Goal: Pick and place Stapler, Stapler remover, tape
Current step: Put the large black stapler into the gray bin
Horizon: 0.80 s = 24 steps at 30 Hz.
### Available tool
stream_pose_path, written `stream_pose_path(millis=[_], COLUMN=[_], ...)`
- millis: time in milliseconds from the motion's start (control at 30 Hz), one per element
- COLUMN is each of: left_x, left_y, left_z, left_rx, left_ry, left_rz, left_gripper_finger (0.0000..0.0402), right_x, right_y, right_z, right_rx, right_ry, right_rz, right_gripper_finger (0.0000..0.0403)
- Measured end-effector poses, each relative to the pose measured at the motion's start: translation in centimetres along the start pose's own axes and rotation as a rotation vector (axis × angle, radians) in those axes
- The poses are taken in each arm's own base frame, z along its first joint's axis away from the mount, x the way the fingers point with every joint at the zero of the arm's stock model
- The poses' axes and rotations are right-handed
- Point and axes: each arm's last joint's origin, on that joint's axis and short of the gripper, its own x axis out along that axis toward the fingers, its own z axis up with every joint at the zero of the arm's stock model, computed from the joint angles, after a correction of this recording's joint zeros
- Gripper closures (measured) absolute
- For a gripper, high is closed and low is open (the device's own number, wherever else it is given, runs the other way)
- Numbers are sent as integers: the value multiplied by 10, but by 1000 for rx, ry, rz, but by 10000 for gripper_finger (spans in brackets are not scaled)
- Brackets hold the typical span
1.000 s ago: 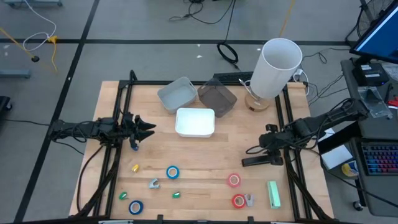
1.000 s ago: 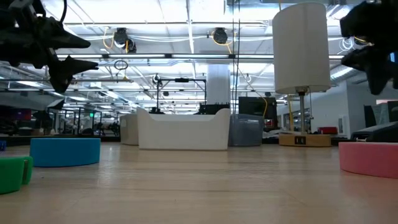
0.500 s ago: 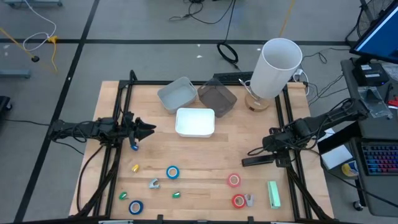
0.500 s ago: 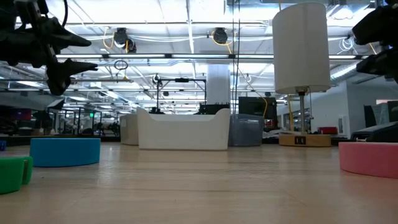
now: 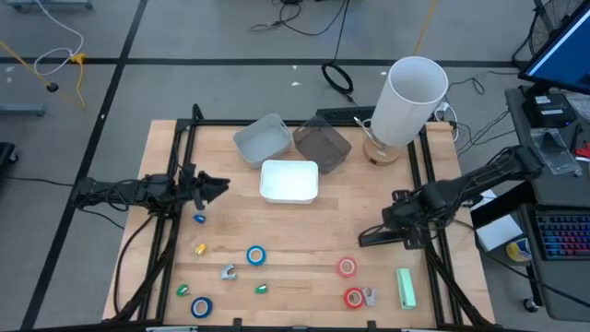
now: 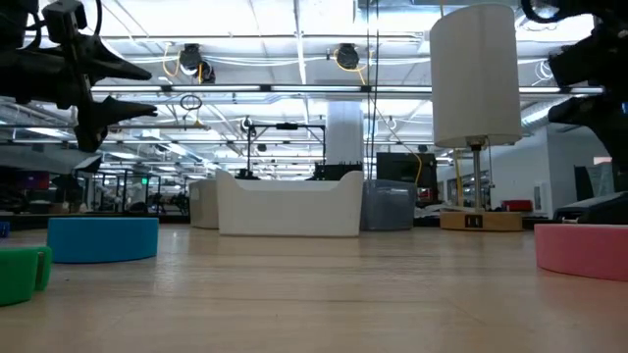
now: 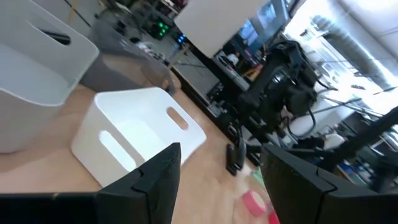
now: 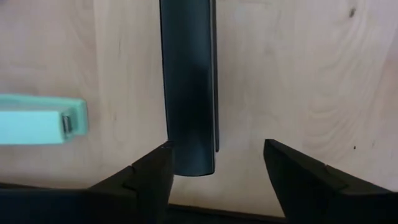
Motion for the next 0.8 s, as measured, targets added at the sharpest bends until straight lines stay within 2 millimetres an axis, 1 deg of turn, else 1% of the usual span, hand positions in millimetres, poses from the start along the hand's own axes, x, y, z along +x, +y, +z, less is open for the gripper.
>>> stream_pose_path(millis=[133, 267, 367, 467, 800], left_x=[0, 0, 0, 0, 0], left_y=[0, 0, 0, 0, 1], left_z=[0, 0, 0, 0, 0], left_rx=[53, 111, 130, 132, 151], left_ry=[-11, -11, -12, -11, -15], left_rz=[13, 13, 13, 14, 19], left_gripper_finger=[183, 183, 183, 183, 183], right_x=[6, 9, 11, 13, 39], right_y=[1, 3, 4, 4, -1], right_z=[4, 9, 10, 9, -2], right_rx=[-15, -5, -4, 18, 102], right_ry=[32, 39, 46, 56, 93], right_rz=[-7, 20, 65, 71, 58], right_gripper_finger=[133, 121, 120, 125, 133])
